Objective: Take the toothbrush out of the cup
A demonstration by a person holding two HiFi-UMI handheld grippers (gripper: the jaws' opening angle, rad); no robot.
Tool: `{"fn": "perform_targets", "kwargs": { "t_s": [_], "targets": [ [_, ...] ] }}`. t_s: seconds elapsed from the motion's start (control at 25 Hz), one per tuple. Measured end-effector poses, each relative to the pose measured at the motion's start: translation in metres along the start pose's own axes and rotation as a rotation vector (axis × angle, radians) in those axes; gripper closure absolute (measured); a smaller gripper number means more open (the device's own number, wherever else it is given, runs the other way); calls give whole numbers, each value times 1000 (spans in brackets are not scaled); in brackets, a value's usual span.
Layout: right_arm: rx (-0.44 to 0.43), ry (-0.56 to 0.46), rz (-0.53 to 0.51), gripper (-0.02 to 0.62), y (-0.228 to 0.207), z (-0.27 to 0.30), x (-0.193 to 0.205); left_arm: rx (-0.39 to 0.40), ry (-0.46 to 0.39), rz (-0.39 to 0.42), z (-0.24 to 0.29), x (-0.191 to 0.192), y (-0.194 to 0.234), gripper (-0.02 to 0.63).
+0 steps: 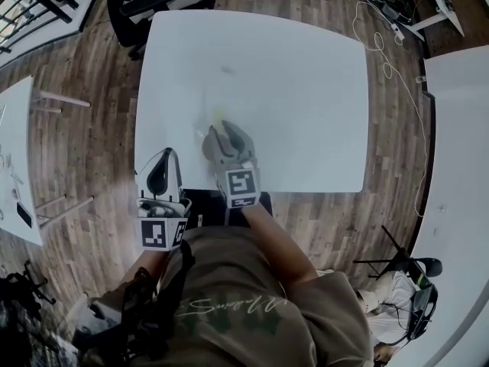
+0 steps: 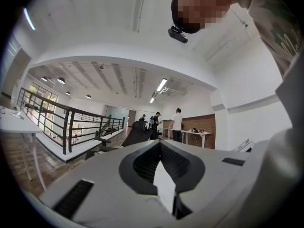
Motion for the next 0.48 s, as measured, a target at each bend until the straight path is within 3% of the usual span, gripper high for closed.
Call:
{"fn": "perform_targets", "kwargs": {
  "t_s": [0.16,0.24,0.48],
  "targets": [
    [-27,28,-31,479,-2,6,-2,-1,1,-11,2,0,8,595],
    [-39,42,-35,542,3,11,-1,-4,8,-10,0,1,18,595],
    [-46,52,-8,560,6,3,-2,-14,22,-5,-4,-10,22,595]
  ]
}}
Point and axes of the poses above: the fingertips, and each gripper's own axes: z forward along the fingers, y to its left, x out of its underside, the point moved 7 cm from there along -z, backward along the fingers, and after that the axes turned 10 degrees about -x, right-handed, at the moved point
